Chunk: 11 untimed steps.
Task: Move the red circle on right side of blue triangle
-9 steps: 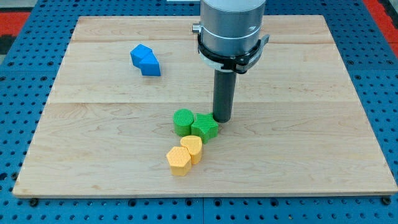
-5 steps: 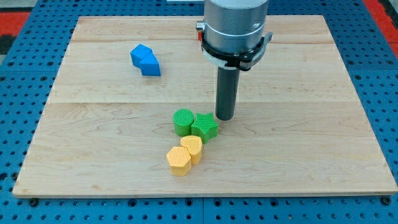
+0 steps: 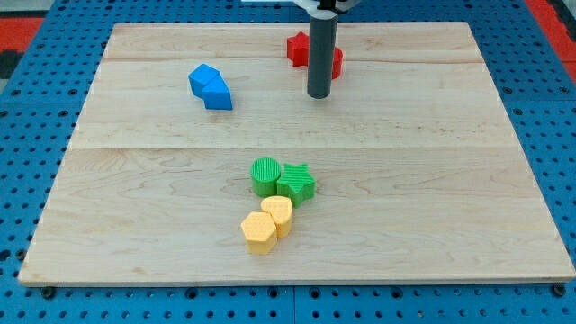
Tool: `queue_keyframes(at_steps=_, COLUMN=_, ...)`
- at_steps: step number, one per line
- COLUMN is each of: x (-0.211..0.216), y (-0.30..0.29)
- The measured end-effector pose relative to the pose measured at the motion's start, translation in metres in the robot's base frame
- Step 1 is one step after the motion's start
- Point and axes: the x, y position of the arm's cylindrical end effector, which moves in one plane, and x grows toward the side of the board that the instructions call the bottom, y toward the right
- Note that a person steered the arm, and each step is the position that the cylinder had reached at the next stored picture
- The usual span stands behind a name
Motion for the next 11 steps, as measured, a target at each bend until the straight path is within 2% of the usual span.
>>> queue_keyframes(at_steps=1, x=-0.005, y=0.035)
queue_keyframes(at_steps=2, x=-0.035, y=0.063)
queue_keyframes(at_steps=3, x=-0.079, y=0.063)
queue_keyframes(at_steps=5, x=-0.05, y=-0.055)
queue_keyframes(at_steps=6, x=-0.049, y=-0.023)
queue_keyframes(at_steps=7, x=-0.049, y=-0.044)
queue_keyframes(at_steps=9, x=-0.049, y=-0.044)
queue_keyframes(at_steps=10, x=-0.029, y=-0.064)
queue_keyframes(at_steps=11, x=-0.029, y=-0.065)
